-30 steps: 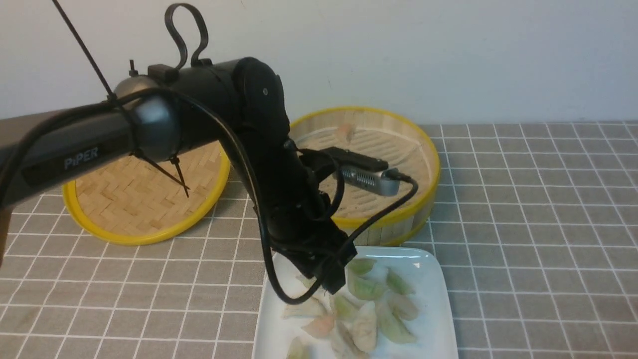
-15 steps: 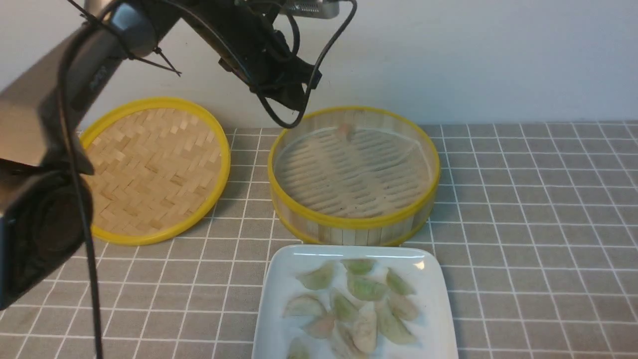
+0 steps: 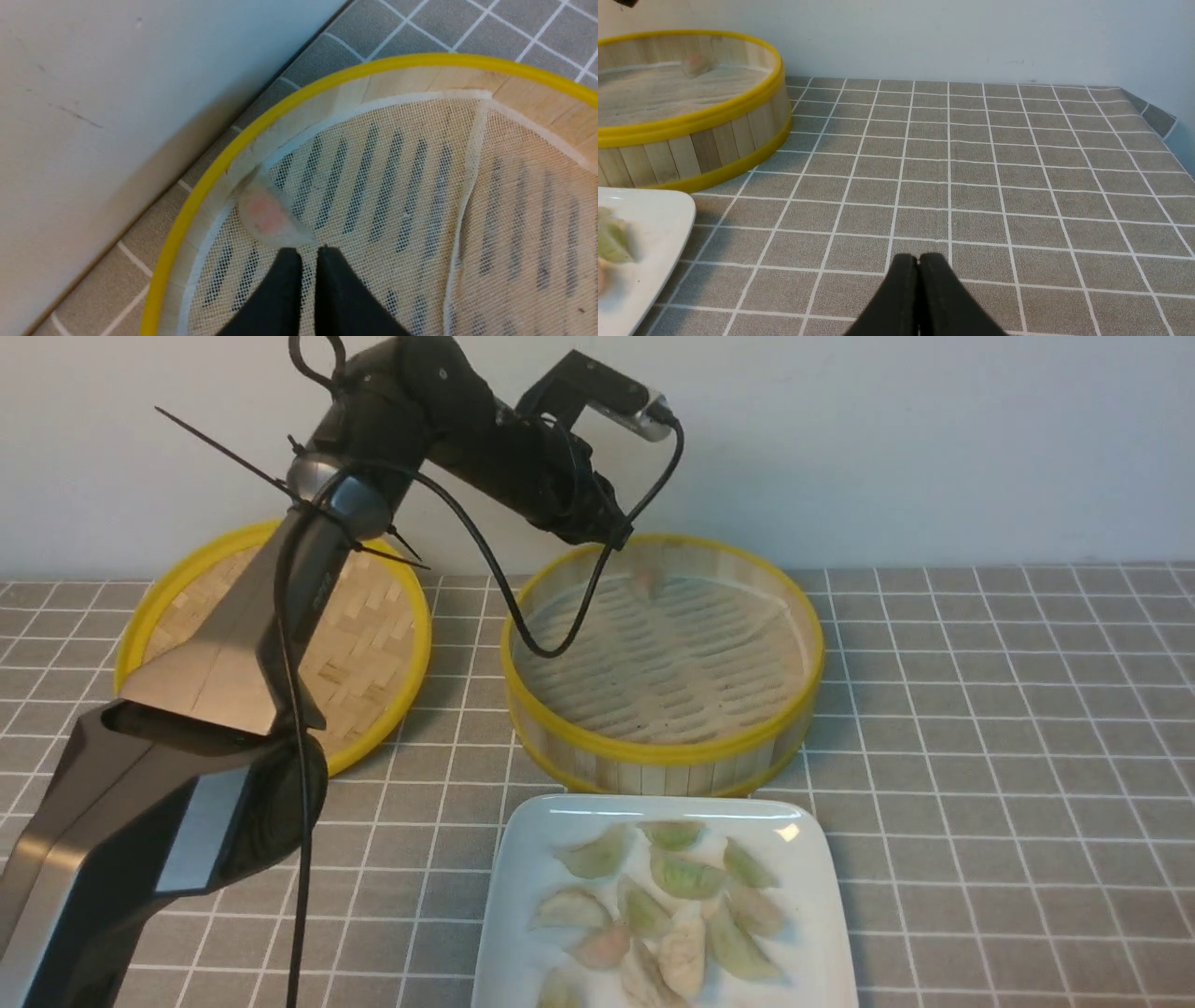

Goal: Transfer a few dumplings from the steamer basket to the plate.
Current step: Use the left arm to grab a dumpling from the steamer

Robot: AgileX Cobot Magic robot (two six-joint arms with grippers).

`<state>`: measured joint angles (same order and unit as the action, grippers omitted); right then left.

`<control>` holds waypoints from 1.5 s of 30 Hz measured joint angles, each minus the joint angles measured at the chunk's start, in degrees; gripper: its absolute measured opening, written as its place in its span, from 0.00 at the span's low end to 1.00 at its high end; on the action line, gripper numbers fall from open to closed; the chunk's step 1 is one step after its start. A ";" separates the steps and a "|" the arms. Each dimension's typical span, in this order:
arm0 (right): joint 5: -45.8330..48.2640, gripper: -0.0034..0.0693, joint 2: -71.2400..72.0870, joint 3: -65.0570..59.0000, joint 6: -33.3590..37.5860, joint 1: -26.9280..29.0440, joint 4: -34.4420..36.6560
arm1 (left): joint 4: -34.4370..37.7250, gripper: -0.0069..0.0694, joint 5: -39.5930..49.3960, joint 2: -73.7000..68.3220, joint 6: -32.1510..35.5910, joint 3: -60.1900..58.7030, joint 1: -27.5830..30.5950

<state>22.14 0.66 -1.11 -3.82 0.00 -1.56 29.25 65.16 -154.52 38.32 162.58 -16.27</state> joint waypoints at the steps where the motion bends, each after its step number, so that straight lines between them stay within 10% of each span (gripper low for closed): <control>1: 0.00 0.03 0.00 0.00 0.00 0.00 0.00 | 0.07 0.17 -0.46 -0.56 1.38 0.00 -0.14; 13: 0.00 0.03 0.00 0.00 0.00 0.00 0.00 | 7.35 0.57 -9.16 -6.53 9.81 0.00 -0.25; 24: 0.00 0.03 0.00 0.00 0.00 0.00 0.00 | 7.98 0.61 -12.82 -8.50 13.05 0.00 -0.25; 31: 0.00 0.03 0.00 0.00 0.00 0.00 0.00 | -1.92 0.51 -9.42 -8.77 2.21 0.51 -1.48; 38: 0.00 0.03 0.00 0.00 0.00 0.00 0.00 | -7.52 0.13 -7.00 -8.05 -4.20 0.68 -1.63; 45: 0.00 0.03 0.00 0.00 0.00 0.00 0.00 | -15.08 0.08 3.14 -4.61 -10.56 0.56 -0.75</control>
<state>22.14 0.66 -1.11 -3.82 0.00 -1.56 14.17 68.30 -159.14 27.75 163.14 -17.02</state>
